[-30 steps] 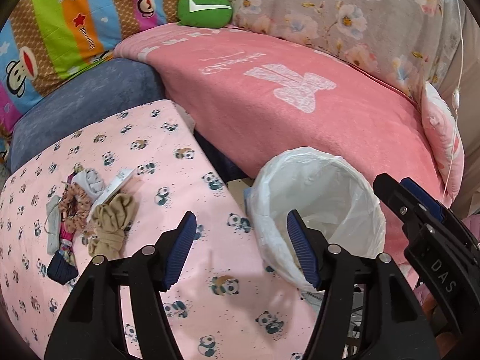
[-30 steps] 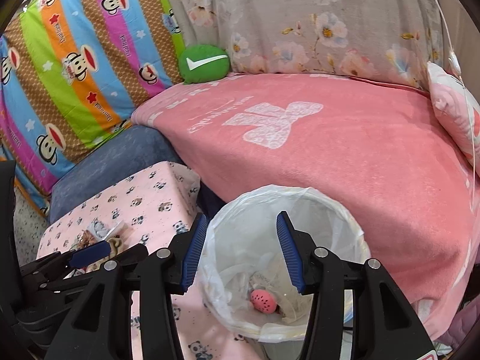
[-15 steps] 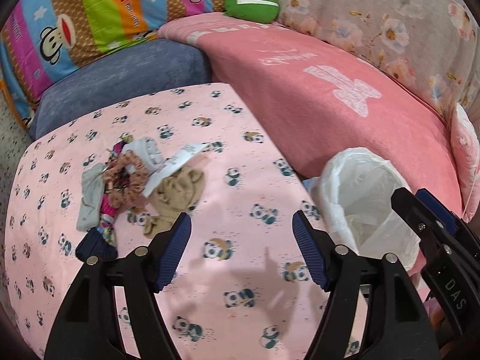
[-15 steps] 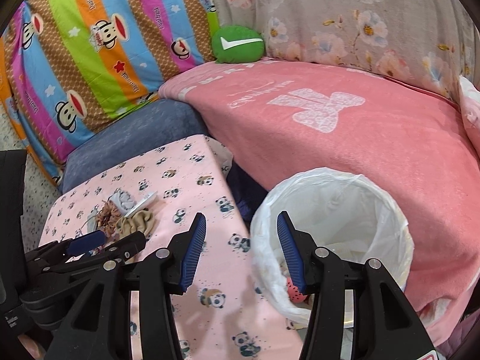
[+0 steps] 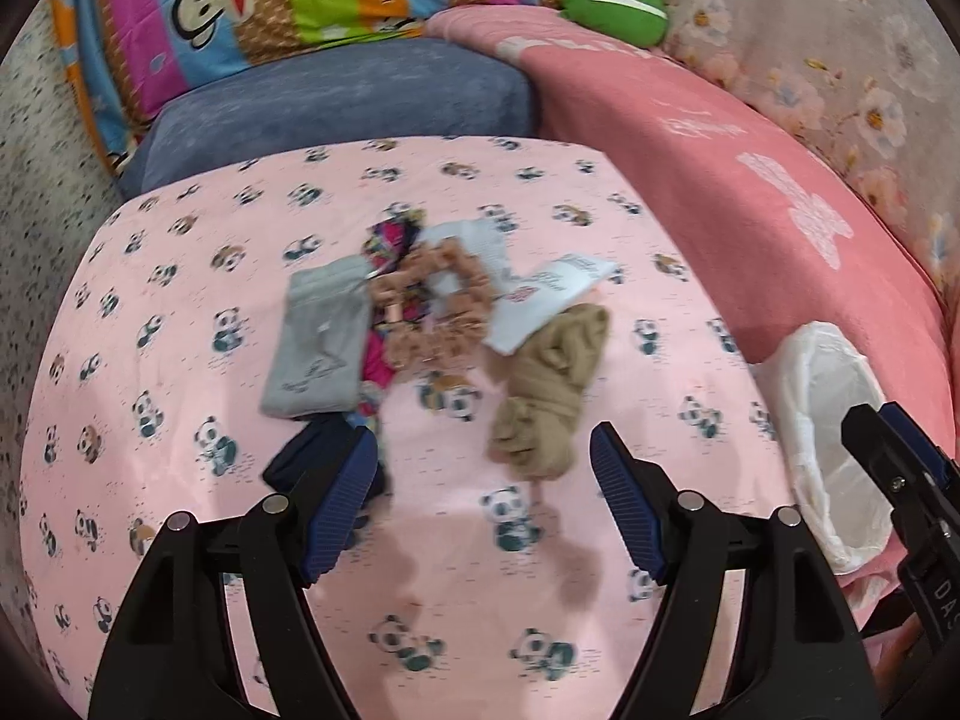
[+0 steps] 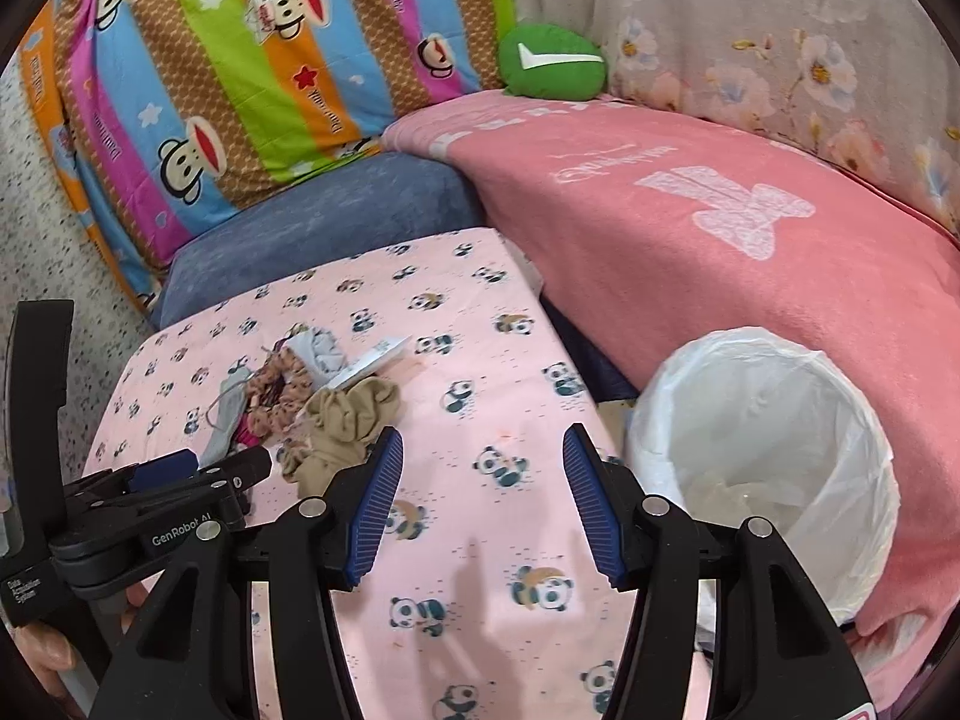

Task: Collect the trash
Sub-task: 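Move both open tools back over the remaining table items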

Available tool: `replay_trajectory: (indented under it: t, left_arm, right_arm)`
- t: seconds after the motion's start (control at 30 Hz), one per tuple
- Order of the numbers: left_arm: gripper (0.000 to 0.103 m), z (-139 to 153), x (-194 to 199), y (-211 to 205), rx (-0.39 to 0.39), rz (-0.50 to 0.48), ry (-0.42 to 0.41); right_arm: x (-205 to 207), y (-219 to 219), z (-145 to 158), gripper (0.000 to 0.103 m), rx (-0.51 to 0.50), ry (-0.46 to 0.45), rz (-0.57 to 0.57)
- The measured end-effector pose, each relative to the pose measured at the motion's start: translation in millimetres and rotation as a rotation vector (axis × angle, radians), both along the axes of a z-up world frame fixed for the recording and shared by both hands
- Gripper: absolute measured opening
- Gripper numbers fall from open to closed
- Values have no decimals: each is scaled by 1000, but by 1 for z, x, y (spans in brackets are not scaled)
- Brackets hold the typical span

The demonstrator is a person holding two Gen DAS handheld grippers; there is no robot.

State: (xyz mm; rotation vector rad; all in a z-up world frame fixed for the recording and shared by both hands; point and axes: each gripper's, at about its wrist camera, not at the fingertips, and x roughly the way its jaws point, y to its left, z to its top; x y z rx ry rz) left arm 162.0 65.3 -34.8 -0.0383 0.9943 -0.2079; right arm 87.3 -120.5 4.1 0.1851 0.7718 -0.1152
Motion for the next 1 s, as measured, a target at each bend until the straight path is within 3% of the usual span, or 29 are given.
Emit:
replay_trajectory:
  t: [0.33, 0.7, 0.77, 0.87, 0.97, 1.0]
  left_arm:
    - [70, -38, 13, 56, 11, 105, 91]
    - [69, -36, 38, 75, -57, 104, 85]
    - [64, -38, 45, 74, -62, 97, 90]
    - [49, -42, 56, 75, -102, 85, 114]
    - [30, -44, 65, 77, -156, 70, 137]
    - [19, -44, 67, 78, -168, 66, 142]
  right_arm:
    - [26, 48, -19, 55, 9, 48, 97]
    - [60, 87, -32, 55, 25, 79, 171]
    - [66, 90, -33, 55, 25, 81, 176]
    - [76, 96, -33, 55, 24, 81, 187]
    - [87, 101, -35, 55, 25, 82, 199]
    - [92, 103, -36, 55, 26, 84, 202]
